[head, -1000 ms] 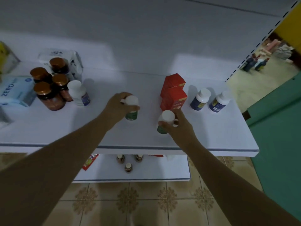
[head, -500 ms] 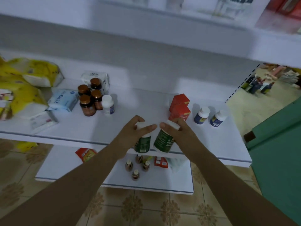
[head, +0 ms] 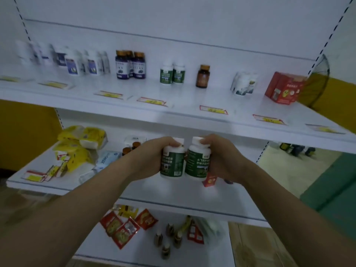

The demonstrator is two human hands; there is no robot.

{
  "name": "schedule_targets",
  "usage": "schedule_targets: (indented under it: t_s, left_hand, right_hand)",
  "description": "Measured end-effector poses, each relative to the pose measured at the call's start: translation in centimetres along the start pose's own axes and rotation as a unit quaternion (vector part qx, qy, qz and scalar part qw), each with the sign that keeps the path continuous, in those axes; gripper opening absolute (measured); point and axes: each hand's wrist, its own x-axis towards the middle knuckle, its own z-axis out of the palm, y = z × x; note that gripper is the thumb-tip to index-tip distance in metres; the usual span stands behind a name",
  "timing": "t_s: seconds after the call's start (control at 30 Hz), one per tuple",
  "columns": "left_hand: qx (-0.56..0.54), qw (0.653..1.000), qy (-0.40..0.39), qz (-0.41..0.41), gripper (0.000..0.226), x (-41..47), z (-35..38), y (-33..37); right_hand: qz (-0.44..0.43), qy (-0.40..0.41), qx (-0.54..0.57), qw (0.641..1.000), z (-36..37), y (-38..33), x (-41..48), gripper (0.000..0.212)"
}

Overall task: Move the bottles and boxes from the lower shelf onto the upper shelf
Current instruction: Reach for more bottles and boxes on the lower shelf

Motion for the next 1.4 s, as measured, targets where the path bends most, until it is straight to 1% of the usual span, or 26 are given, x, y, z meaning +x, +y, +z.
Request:
schedule_targets:
  t_s: [0.07,0.13,0.17,0.27,0.33,0.43,0.47,0.53,0.63,0.73,0.87,1.0,1.13,1.3,1.4]
  left_hand:
    - [0.038,0.998,0.018,0.037,0.045,-1.0,0.7,2.1]
    - [0.047,0.995,0.047,0.078,0.043,-1.6,1.5,4.0]
    - [0.05,0.992,0.065,0.096,0.042,-1.8,1.7,4.9]
    - [0.067,0.986,0.092,0.123,0.045,-2.7,2.7,7.2]
    - [0.076,0.982,0.096,0.143,0.041,-3.1,3.0,8.5]
    - [0.074,0.979,0.083,0.169,0.03,-3.4,3.4,10.0]
    - [0.072,0.979,0.082,0.174,0.03,-3.4,3.6,10.4]
    - [0.067,0.977,0.08,0.184,0.035,-3.2,3.6,11.1]
    - [0.058,0.977,0.068,0.195,0.041,-3.0,3.5,12.3]
    - [0.066,0.975,0.071,0.199,0.047,-3.2,2.8,13.6]
    - [0.11,0.969,0.104,0.194,0.07,-3.2,0.9,15.0]
    - [0.137,0.964,0.128,0.189,0.069,-2.5,-1.8,15.6]
    - [0.15,0.959,0.144,0.193,0.057,-1.4,-4.4,15.7]
    - [0.167,0.948,0.18,0.204,0.068,0.8,-6.7,16.5]
    - [0.184,0.943,0.192,0.201,0.069,3.1,-8.1,16.8]
  right_hand:
    - [-0.031,-0.02,-0.002,0.999,1.0,-2.0,-0.6,0.02]
    - [-0.057,-0.026,-0.026,0.998,2.1,-3.7,-1.0,0.029]
    - [-0.072,-0.021,-0.039,0.996,2.7,-4.5,-1.2,0.029]
    - [-0.111,0.029,-0.075,0.991,3.2,-6.6,-1.6,0.014]
    - [-0.123,0.062,-0.087,0.987,3.1,-7.6,-1.7,0.032]
    - [-0.138,0.088,-0.104,0.981,3.1,-9.0,-1.9,0.05]
    - [-0.142,0.09,-0.106,0.98,3.0,-9.5,-1.9,0.056]
    - [-0.153,0.094,-0.111,0.978,3.1,-10.7,-1.9,0.06]
    - [-0.164,0.111,-0.132,0.971,3.5,-12.3,-1.8,0.058]
    - [-0.177,0.143,-0.156,0.961,3.8,-13.7,-1.2,0.047]
    - [-0.178,0.157,-0.192,0.952,4.5,-14.6,1.0,0.046]
    - [-0.178,0.179,-0.227,0.941,5.0,-14.4,4.0,0.045]
    - [-0.17,0.209,-0.261,0.927,5.2,-14.1,6.9,0.045]
    - [-0.156,0.236,-0.261,0.923,4.1,-14.3,10.5,0.043]
    - [-0.152,0.247,-0.253,0.923,2.6,-14.6,12.3,0.041]
